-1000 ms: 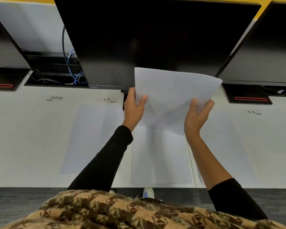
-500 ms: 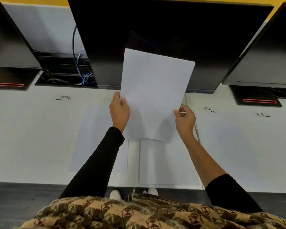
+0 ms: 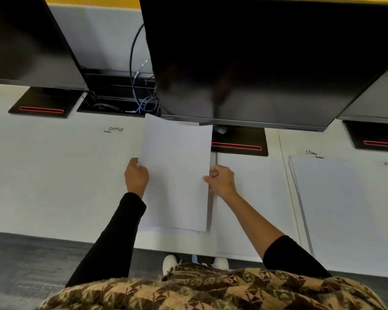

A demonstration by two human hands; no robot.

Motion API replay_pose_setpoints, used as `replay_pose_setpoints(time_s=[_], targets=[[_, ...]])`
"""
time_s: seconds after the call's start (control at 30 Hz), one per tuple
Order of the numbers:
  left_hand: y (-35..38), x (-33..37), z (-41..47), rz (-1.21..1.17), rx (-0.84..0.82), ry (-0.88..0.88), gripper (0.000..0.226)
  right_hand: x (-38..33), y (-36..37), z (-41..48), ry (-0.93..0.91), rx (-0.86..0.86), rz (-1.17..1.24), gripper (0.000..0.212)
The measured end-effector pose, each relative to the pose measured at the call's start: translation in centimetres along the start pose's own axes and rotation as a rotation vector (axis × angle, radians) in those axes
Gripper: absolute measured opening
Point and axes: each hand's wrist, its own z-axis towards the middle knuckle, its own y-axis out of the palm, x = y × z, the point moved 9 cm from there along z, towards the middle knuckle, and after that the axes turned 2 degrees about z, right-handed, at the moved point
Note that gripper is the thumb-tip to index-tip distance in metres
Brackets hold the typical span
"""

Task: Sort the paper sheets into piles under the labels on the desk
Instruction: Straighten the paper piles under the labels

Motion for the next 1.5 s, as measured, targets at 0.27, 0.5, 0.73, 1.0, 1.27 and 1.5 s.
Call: replay_pose_setpoints(time_s=[0.27, 0.5, 0.73, 1.0, 1.27, 1.5], targets=[[1.4, -3.3, 1.5, 0.034, -0.091, -0.103, 0.041, 2.3, 3.0, 0.4, 0.07, -0.041, -0.093, 0.028], [2.0, -4.6, 2.6, 0.25, -0.093, -0.128, 0.049, 3.1, 3.9, 0.9, 0.108, -0.09, -0.23, 0.038], [2.1, -5.3, 2.7, 0.485, -0.094, -0.186, 0.046, 3.0, 5.7, 0.7, 0.117, -0.179, -0.271, 0.036], [2.1, -5.9, 3.0, 0.562, -0.091, -0.18, 0.047, 2.6, 6.2, 0.6, 0.124, -0.213, -0.292, 0.038], [2.6, -5.2, 2.6, 0.551, -0.085, -0.253, 0.064, 2.5, -1.2, 0.8, 0.127, 0.083, -0.413, 0.039], [7.5, -0.1, -0.5, 0.537, -0.17, 0.042, 0.064, 6.5, -11.9, 0.9, 0.3, 0.318, -0.562, 0.066]])
